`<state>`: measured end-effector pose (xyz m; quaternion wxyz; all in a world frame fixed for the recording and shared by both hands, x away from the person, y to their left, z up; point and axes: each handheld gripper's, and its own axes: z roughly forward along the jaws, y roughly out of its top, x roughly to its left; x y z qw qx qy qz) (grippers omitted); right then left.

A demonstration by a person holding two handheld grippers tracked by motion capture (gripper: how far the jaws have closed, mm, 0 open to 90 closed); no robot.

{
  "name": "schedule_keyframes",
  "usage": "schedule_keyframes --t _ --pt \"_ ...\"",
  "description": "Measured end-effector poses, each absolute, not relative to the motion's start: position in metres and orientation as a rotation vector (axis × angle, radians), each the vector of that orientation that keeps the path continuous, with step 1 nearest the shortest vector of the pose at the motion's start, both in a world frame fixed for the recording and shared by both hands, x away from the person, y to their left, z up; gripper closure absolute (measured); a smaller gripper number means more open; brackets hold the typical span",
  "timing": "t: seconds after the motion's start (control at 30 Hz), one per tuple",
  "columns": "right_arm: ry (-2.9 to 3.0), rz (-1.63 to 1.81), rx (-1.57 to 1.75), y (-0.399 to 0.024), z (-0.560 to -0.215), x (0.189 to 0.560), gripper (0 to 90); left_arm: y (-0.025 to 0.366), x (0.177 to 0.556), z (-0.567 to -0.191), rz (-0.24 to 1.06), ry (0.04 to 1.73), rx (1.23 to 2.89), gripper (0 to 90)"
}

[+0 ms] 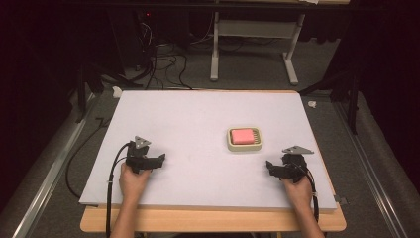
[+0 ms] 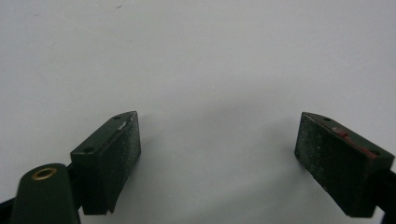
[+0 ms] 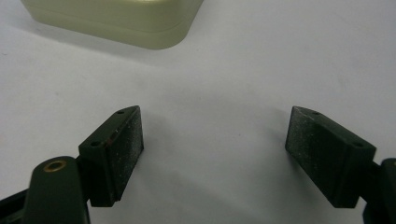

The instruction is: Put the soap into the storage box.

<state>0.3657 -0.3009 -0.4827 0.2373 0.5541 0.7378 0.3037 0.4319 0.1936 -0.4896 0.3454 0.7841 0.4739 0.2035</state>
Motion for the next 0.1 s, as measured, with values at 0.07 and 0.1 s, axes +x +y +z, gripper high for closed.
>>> schedule_keyframes --t 0.07,0.1 --pt "2.029 0.833 1.519 -0.3006 -0.4826 0.3659 18.5 0.1936 0.4319 -0.4896 0.529 1.230 2.036 14.9" --pt "2.033 0.832 1.520 -0.3003 -0.4825 0.3660 18.0 0.1936 0.4319 -0.4896 0.529 1.230 2.036 14.9"
